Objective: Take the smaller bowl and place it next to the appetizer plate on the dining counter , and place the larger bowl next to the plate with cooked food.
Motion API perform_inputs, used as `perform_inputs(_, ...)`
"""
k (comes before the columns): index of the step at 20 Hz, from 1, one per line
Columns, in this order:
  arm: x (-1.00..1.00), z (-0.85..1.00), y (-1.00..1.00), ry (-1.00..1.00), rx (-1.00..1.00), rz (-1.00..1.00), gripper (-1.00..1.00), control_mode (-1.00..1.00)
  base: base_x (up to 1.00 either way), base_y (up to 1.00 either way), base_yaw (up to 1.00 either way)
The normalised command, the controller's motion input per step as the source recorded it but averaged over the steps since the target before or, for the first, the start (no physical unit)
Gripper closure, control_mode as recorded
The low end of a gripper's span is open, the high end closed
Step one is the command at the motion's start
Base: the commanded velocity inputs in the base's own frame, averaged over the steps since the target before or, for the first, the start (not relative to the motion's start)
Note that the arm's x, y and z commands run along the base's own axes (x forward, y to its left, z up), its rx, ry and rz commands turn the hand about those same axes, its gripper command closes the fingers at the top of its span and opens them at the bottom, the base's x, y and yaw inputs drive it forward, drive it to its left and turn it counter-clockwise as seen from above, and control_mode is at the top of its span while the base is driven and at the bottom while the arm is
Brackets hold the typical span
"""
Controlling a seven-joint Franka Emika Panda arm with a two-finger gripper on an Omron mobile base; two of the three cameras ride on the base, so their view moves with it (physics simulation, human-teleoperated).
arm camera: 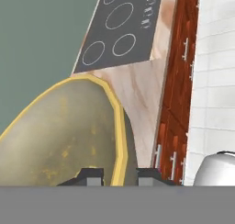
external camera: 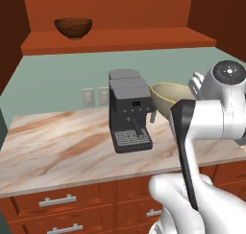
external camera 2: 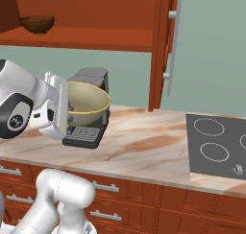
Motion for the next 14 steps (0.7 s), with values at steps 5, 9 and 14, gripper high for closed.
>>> perform_inputs(5,0.00,-0.22,0.00,0.10,-0.19,0.08,1.00,-1.00,0.00,0.00,0.00)
perform_inputs(9,0.00,-0.19,0.05,0.10,-0.19,0.06,1.00,-1.00,0.00,0.00,0.00)
perform_inputs(14,0.00,-0.01,0.03,0.00,-0.04,0.00,1.00,1.00,-0.17,0.00,-0.16)
